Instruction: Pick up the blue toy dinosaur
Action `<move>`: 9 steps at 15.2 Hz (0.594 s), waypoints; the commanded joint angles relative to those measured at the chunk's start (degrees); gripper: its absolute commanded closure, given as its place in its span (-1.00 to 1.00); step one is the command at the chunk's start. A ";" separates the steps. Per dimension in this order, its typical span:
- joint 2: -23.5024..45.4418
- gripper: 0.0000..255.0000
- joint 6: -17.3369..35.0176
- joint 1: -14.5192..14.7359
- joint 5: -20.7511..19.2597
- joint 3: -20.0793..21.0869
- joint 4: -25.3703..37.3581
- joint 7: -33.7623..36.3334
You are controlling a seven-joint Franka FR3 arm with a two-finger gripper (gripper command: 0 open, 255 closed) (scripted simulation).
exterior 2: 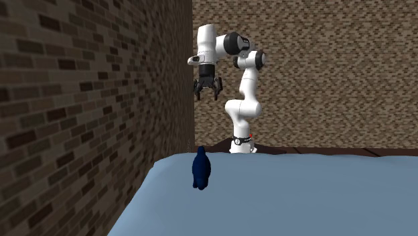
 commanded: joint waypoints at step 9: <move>22.17 -1.00 4.22 2.98 0.18 2.75 12.58 -1.63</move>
